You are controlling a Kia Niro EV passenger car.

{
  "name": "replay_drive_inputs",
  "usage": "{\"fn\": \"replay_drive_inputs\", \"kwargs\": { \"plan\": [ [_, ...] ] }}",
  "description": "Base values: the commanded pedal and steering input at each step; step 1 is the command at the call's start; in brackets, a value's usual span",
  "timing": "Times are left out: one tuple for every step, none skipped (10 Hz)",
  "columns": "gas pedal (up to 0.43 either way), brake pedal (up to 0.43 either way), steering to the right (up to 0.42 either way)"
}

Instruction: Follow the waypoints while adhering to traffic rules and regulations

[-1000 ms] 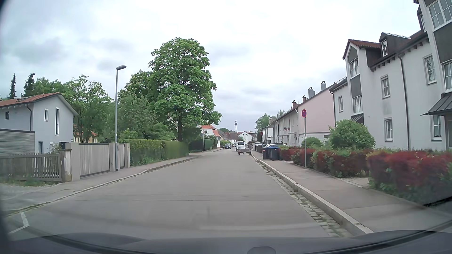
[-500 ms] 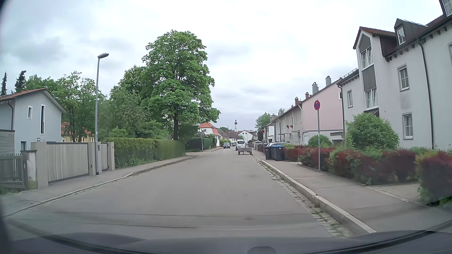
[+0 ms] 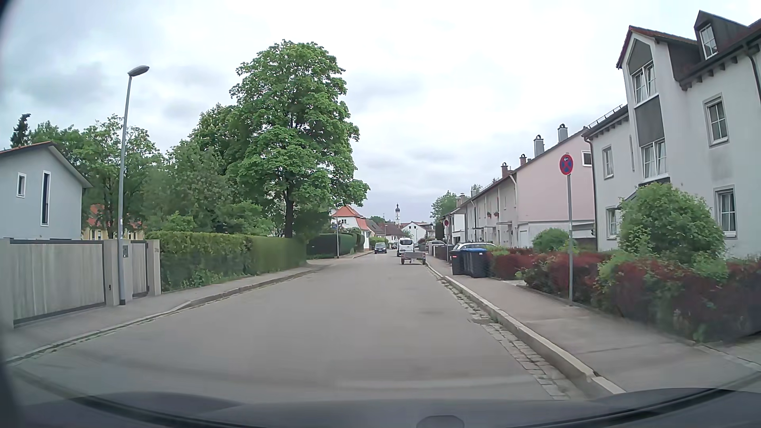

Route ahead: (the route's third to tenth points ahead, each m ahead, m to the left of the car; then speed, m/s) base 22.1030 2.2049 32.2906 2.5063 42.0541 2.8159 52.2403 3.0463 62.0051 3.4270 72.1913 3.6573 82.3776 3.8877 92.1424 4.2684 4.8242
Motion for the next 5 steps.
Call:
{"fn": "replay_drive_inputs", "kwargs": {
  "plan": [
    [0.059,0.0,0.003],
    [0.059,0.0,0.003],
    [0.059,0.0,0.003],
    [0.059,0.0,0.003],
    [0.059,0.0,0.003]
  ]
}}
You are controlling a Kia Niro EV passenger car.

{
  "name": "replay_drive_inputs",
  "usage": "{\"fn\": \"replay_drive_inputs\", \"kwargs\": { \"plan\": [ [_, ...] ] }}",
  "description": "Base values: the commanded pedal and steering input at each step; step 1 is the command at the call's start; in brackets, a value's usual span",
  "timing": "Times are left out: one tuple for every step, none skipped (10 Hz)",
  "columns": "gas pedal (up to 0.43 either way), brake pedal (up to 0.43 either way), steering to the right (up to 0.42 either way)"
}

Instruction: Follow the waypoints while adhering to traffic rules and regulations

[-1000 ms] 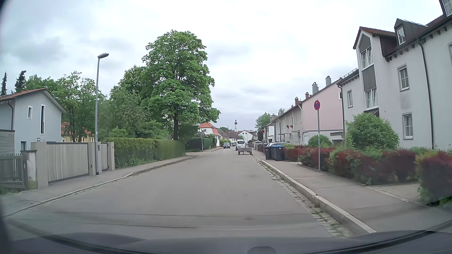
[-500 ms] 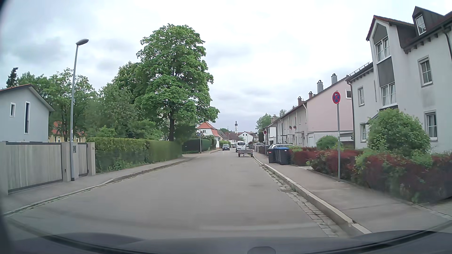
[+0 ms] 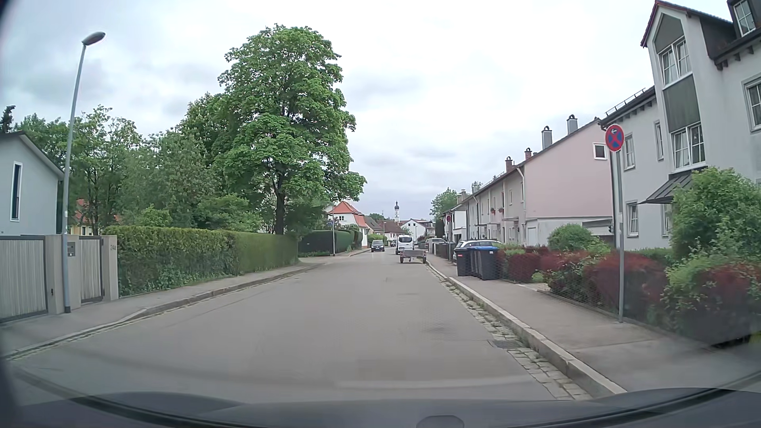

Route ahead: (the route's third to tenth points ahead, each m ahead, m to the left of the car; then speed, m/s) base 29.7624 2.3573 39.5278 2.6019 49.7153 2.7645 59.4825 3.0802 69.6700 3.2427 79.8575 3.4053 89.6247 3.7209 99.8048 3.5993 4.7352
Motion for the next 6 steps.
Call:
{"fn": "replay_drive_inputs", "kwargs": {
  "plan": [
    [0.059,0.0,0.003],
    [0.059,0.0,0.001],
    [0.059,0.0,-0.001],
    [0.059,0.0,-0.003],
    [0.059,0.0,-0.003],
    [0.059,0.0,-0.003]
  ]
}}
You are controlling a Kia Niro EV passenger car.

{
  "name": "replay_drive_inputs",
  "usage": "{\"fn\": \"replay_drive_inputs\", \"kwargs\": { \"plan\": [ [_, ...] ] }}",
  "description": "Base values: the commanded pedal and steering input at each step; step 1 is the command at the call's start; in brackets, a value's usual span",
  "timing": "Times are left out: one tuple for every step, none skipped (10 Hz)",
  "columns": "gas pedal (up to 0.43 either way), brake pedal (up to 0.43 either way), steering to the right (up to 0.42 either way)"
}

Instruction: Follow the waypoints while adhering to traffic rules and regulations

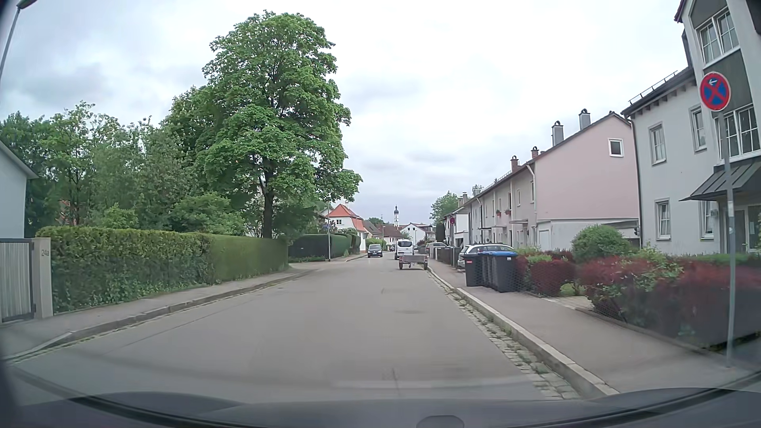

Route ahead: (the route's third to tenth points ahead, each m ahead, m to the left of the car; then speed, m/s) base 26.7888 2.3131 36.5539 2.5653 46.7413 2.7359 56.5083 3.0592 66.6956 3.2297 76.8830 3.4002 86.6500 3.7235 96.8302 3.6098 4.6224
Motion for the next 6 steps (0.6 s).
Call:
{"fn": "replay_drive_inputs", "kwargs": {
  "plan": [
    [0.059,0.0,-0.003],
    [0.059,0.0,-0.003],
    [0.059,0.0,-0.004],
    [0.059,0.0,-0.005],
    [0.059,0.0,-0.007],
    [0.059,0.0,-0.009]
  ]
}}
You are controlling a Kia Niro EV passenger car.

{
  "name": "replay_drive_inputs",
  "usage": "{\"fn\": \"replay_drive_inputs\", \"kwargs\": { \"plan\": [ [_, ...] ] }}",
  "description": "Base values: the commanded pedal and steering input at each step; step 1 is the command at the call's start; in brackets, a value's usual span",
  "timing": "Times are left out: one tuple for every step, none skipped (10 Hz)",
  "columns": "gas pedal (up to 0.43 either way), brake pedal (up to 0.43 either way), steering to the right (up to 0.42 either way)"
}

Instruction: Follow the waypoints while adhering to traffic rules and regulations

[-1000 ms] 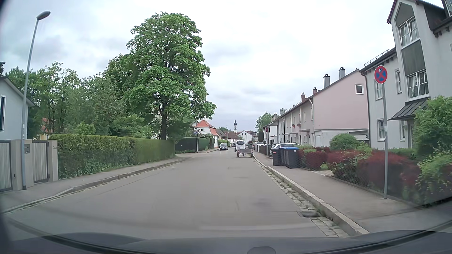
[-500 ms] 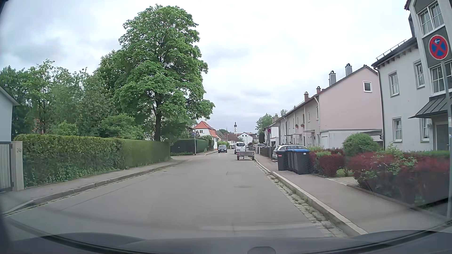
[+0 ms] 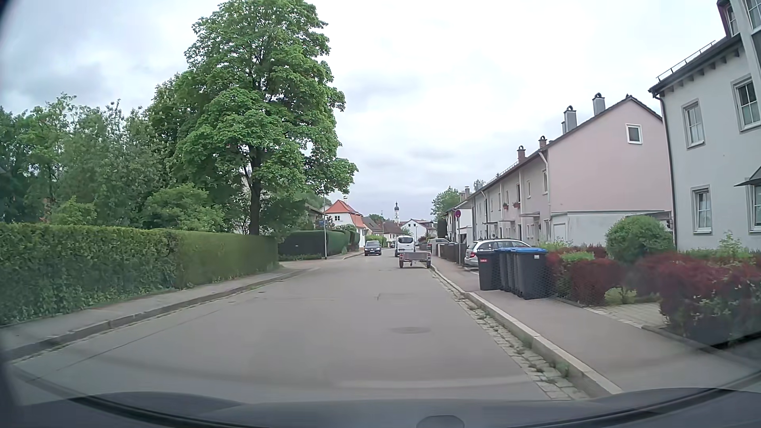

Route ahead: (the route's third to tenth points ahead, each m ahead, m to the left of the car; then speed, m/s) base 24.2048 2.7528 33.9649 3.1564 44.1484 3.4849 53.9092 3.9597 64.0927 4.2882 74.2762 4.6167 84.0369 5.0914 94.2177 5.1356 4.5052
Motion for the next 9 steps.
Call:
{"fn": "replay_drive_inputs", "kwargs": {
  "plan": [
    [0.059,0.0,-0.01],
    [0.059,0.0,-0.007],
    [0.059,0.0,-0.003],
    [0.059,0.0,-0.003],
    [0.059,0.0,-0.004],
    [0.059,0.0,-0.005],
    [0.059,0.0,-0.005],
    [0.059,0.0,-0.005],
    [0.039,0.0,-0.005]
  ]
}}
